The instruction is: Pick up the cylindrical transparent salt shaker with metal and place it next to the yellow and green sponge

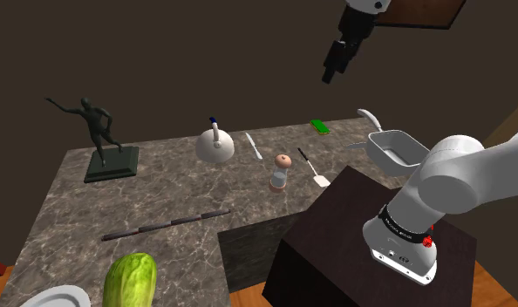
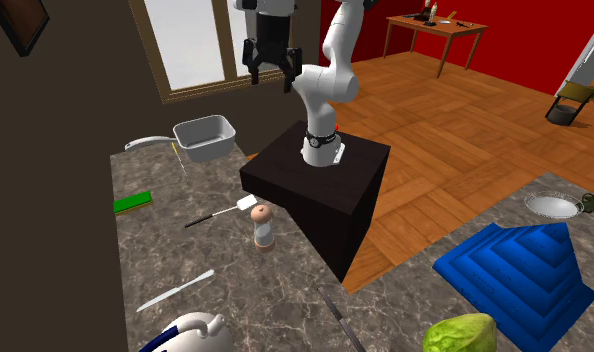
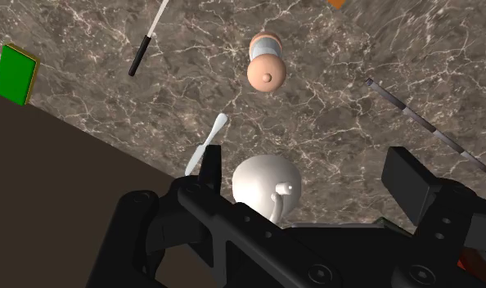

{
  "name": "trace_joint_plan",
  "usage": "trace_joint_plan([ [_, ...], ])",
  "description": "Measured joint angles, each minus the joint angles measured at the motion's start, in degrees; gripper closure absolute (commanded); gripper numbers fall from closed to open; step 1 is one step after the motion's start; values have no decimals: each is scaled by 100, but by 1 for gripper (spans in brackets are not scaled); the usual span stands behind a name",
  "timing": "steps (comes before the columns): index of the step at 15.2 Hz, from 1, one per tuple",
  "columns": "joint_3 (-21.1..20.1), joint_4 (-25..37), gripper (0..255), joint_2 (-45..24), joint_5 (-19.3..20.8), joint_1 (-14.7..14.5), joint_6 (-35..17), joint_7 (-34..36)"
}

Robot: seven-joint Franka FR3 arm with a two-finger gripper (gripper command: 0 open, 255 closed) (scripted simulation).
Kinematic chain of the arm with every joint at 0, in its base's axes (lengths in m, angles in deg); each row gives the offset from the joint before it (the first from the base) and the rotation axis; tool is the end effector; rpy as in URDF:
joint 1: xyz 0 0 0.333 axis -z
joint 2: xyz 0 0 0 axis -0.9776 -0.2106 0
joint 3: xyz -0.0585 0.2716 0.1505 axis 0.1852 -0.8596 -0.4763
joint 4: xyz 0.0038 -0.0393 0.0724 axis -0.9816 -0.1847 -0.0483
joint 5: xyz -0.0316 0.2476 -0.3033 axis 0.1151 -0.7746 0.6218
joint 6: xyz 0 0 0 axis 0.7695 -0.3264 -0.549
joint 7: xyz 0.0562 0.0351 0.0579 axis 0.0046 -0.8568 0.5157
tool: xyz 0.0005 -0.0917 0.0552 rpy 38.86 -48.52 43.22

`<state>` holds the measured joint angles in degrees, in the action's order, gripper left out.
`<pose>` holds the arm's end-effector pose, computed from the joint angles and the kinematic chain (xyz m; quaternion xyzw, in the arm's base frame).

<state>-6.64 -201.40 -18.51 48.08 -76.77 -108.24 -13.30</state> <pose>0.3306 0.0195 0.5972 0.9974 0.0357 0.0595 0.0216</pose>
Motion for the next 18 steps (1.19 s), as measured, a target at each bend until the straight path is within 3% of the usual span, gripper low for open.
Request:
trace_joint_plan([
  [4, -40, -255, 0, -140, 4, -2, -357, 35],
  [9, -116, -901, 0, -544, 35, 11, -1323, 104],
  [18, -274, -1511, 0, -1911, 208, 113, -3151, 303],
])
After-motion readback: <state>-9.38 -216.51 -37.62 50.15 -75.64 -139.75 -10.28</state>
